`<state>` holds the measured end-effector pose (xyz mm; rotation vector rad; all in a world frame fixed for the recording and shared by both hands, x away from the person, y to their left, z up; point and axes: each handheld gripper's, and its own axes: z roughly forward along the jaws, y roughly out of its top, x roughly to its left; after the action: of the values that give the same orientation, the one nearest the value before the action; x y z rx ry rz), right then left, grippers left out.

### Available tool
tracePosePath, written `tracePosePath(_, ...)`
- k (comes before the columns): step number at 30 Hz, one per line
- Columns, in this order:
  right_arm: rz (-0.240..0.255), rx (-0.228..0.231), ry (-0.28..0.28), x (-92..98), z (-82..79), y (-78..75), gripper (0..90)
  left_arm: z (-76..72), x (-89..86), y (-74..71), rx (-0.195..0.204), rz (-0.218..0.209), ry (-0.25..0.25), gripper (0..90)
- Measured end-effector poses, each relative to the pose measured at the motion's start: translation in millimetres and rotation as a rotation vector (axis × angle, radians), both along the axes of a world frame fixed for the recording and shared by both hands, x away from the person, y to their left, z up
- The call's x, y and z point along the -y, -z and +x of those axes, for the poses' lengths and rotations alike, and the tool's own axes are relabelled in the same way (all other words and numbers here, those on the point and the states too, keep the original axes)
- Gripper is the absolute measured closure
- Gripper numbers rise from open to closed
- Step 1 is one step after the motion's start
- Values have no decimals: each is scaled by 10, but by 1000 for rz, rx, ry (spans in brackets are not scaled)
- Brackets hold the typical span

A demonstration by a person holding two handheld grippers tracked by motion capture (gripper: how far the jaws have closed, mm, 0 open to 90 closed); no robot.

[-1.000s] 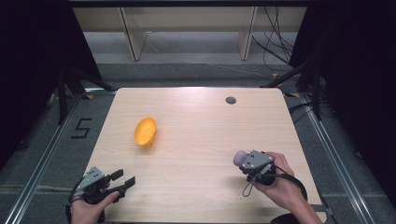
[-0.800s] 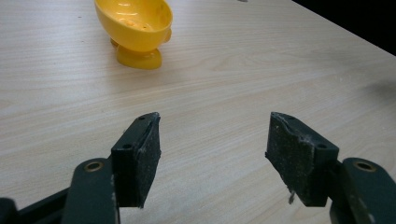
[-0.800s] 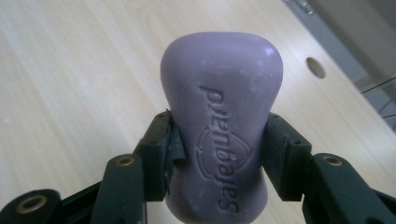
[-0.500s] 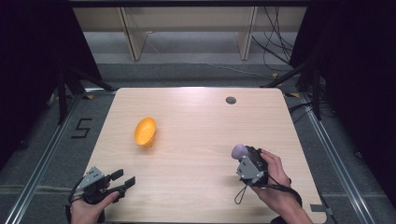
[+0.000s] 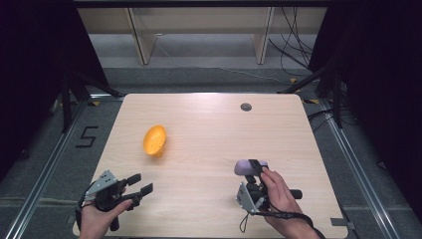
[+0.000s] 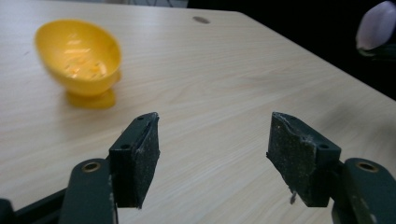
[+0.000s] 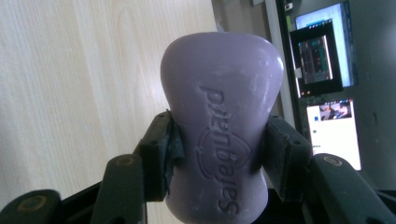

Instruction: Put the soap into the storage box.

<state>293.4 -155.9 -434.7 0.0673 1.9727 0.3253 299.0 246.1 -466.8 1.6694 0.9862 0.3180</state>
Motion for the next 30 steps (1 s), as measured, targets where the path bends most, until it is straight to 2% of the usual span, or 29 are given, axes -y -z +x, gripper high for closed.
tracePosePath(1, -7, 3, -6, -12, -9, -2, 502, 23, 67, -53, 11, -1, 29, 332)
tracePosePath(2, 4, -6, 3, -43, -34, 10, 502, 23, 67, -53, 11, -1, 29, 333)
tracePosePath(3, -72, 31, -53, -61, -12, -39, 502, 59, 202, -125, 23, -11, 78, 337)
tracePosePath(4, 5, -8, 2, -73, -56, 21, 502, 75, 253, -156, 36, 0, 99, 341)
tracePosePath(5, -3, -3, -9, -83, -58, 22, 502, 75, 253, -156, 36, 0, 99, 343)
tracePosePath(6, -28, 9, -31, -101, -60, 14, 502, 97, 348, -200, 36, -4, 124, 344)
tracePosePath(7, -23, 8, -37, -113, -65, 27, 502, 146, 487, -273, 50, 8, 173, 345)
tracePosePath(8, -22, 2, -33, -134, -79, 34, 502, 146, 487, -273, 50, 8, 173, 345)
tracePosePath(9, -14, 2, -29, -153, -97, 43, 502, 173, 557, -304, 55, 12, 199, 345)
tracePosePath(10, -20, 4, -35, -171, -103, 40, 502, 208, 702, -357, 46, 4, 230, 346)
tracePosePath(11, -20, 4, -35, -171, -103, 40, 502, 208, 702, -357, 46, 4, 230, 347)
tracePosePath(13, -23, 14, -54, -213, -115, 42, 502, 253, 863, -432, 60, 35, 286, 350)
tracePosePath(14, -25, 9, -56, -222, -116, 44, 502, 253, 863, -432, 60, 35, 286, 352)
tracePosePath(15, -52, 28, -82, -232, -103, 25, 502, 279, 982, -465, 63, 34, 316, 354)
tracePosePath(16, -52, 28, -82, -232, -103, 25, 502, 279, 982, -465, 63, 34, 316, 357)
tracePosePath(17, -42, 13, -55, -238, -118, 37, 502, 298, 1064, -473, 63, 33, 341, 359)
tracePosePath(22, -48, 17, -59, -257, -117, 36, 502, 324, 1226, -477, 47, 54, 370, 363)
tracePosePath(24, -51, 17, -72, -269, -108, 35, 502, 338, 1304, -474, 39, 46, 381, 364)
tracePosePath(25, -67, 26, -94, -270, -92, 26, 502, 346, 1338, -478, 38, 50, 388, 365)
tracePosePath(26, -109, 48, -118, -285, -80, -6, 502, 367, 1397, -481, 47, 59, 407, 368)
tracePosePath(28, -81, 34, -104, -290, -88, 12, 502, 370, 1445, -483, 41, 58, 410, 372)
tracePosePath(29, -106, 49, -116, -295, -83, -12, 502, 379, 1508, -481, 37, 57, 417, 374)
tracePosePath(30, -104, 49, -117, -297, -81, -10, 502, 388, 1544, -476, 37, 52, 429, 377)
